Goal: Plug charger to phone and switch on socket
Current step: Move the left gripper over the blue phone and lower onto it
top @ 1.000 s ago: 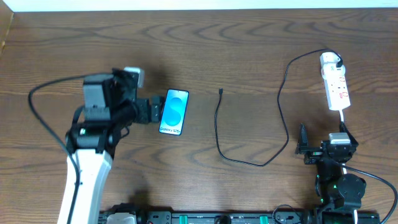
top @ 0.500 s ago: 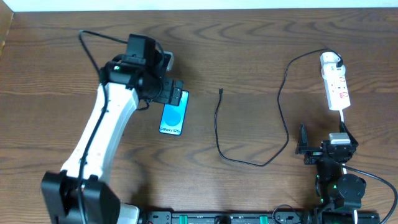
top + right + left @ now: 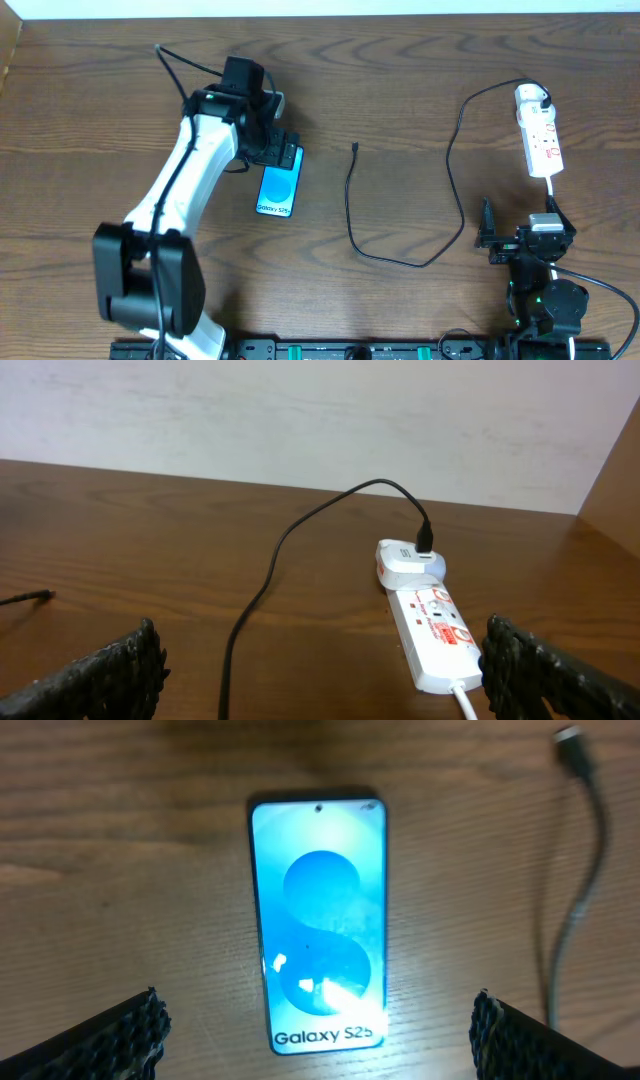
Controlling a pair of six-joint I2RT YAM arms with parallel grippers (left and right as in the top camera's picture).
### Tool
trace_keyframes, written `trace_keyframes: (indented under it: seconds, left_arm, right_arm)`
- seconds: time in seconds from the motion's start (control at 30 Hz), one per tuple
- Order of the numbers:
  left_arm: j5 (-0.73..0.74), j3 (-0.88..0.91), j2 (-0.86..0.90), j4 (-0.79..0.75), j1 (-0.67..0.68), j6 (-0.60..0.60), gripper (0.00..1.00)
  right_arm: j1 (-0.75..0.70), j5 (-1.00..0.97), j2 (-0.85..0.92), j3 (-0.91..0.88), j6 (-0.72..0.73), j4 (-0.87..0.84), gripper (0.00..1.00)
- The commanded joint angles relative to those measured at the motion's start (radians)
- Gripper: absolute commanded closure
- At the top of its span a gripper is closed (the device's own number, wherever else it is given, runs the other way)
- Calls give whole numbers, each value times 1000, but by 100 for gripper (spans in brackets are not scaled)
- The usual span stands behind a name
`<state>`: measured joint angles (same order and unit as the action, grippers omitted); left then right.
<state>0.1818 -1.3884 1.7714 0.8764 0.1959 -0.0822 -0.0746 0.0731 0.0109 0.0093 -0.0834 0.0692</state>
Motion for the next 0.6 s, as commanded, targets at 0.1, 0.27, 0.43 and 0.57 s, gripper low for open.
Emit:
trace_keyframes:
  seconds: [0.1, 0.27, 0.43, 0.57]
  left_arm:
    - [-27, -16, 135, -11, 2, 5, 3]
    - [-53, -16, 187, -22, 9, 39, 3]
    - [-86, -16, 252, -34, 26, 58, 3]
    - [-86, -15, 289, -51, 42, 57, 3]
  right_arm:
    - [-4, -4, -5, -4, 11, 2, 1]
    - [-4, -4, -5, -4, 11, 2, 1]
    - [-4, -4, -5, -4, 11, 2, 1]
    - [-4, -4, -5, -4, 11, 2, 1]
